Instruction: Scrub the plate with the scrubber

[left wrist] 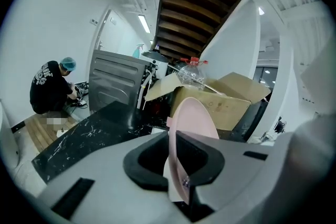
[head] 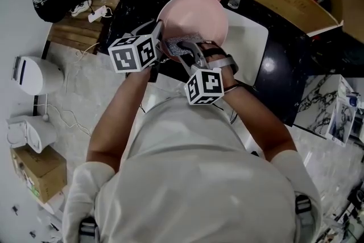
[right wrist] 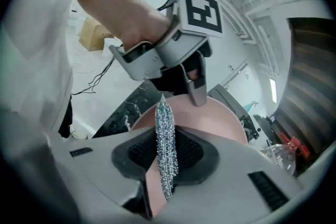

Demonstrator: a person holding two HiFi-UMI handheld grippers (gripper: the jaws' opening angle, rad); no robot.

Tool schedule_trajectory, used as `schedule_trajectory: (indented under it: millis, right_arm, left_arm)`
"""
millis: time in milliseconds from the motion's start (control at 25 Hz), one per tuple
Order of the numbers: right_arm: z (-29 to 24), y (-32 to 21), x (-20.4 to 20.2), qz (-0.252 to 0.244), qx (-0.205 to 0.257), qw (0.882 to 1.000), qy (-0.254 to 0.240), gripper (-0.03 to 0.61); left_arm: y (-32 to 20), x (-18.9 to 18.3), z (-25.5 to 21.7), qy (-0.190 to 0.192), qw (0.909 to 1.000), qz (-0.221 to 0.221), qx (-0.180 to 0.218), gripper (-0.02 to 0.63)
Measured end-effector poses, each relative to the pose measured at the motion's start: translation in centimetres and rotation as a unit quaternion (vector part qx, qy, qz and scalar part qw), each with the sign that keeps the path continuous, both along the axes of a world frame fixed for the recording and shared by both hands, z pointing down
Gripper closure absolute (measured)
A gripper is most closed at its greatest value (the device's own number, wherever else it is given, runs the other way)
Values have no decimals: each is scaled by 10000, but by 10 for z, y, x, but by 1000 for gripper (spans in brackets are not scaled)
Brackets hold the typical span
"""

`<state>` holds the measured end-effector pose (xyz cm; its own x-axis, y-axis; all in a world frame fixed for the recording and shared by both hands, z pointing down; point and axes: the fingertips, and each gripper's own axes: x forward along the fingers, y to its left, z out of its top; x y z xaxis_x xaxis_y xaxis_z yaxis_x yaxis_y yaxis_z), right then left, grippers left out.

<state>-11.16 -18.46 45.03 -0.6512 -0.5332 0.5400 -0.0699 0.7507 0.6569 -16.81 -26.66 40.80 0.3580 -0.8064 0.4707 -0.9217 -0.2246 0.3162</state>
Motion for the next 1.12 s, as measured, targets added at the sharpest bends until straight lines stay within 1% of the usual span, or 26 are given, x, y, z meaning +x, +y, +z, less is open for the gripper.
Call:
schedule_trajectory:
  millis: [120, 240, 360, 520, 640, 760, 1120]
  right_arm:
    - [-3, 5, 5, -69, -100, 9999, 55, 500]
    - [-28, -10, 12, 106, 167, 9998, -47, 500]
    - [-54, -39, 24, 483, 443, 9976, -203, 500]
    - [-78, -80, 40, 1072, 751, 9908, -350, 500]
    - [-82, -100, 48, 1347, 809, 9870, -327, 500]
    - [-75, -101, 47, 1357, 782, 9874, -239, 500]
    - [-41, -61, 33, 925, 530, 9943, -11, 500]
  left_arm:
    - [-2, -6, 0, -22, 10000, -45, 30, 581]
    - [-3, -9, 1, 34, 9999, -81, 59, 590]
    - [-2, -7, 1, 62, 9999, -69, 70, 597]
    - [2, 4, 1, -134, 9998, 109, 131, 597]
    - [5, 13, 1, -192, 9995, 187, 147, 597]
    - [6, 17, -2, -180, 9995, 217, 166, 594]
    - [0, 18, -9, 65, 9997, 130, 194, 584]
